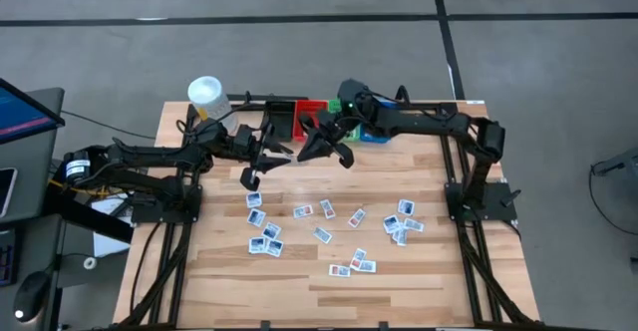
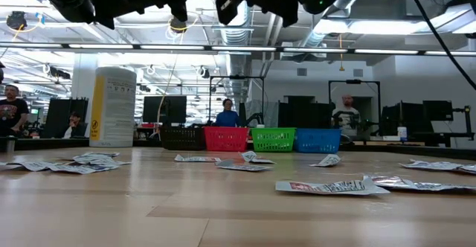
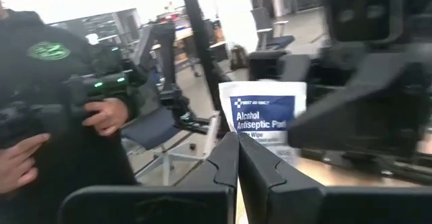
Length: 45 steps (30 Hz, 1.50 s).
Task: Pick & Place First Aid Supplies
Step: Put the alcohol pad into the red bin
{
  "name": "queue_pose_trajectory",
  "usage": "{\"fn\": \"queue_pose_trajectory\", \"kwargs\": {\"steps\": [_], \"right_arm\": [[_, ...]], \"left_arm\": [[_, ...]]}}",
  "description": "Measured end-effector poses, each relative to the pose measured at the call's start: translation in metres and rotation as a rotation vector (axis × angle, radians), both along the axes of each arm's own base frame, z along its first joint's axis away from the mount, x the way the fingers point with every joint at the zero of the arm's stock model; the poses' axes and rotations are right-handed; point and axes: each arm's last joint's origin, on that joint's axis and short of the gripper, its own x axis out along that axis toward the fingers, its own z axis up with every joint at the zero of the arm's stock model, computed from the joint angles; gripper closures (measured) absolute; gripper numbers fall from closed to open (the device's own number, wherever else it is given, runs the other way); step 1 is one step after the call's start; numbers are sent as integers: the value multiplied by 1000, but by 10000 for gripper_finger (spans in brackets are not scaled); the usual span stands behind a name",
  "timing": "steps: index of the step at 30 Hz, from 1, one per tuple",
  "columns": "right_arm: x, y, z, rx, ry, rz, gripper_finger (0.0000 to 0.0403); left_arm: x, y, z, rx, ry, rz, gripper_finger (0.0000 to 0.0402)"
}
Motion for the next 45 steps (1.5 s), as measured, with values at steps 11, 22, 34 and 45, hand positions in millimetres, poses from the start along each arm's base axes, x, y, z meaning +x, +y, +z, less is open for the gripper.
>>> {"fn": "queue_pose_trajectory", "kwargs": {"steps": [11, 22, 34, 45], "right_arm": [[-1, -6, -1, 1, 8, -44, 403], [1, 0, -1, 2, 9, -32, 400], [-1, -1, 1, 2, 25, -77, 284], [-18, -17, 14, -16, 26, -80, 273]], "left_arm": [[0, 0, 0, 1, -1, -2, 343], [0, 0, 0, 9, -1, -3, 393], [-2, 7, 0, 5, 2, 30, 395], [-7, 26, -2, 0, 18, 120, 393]]}}
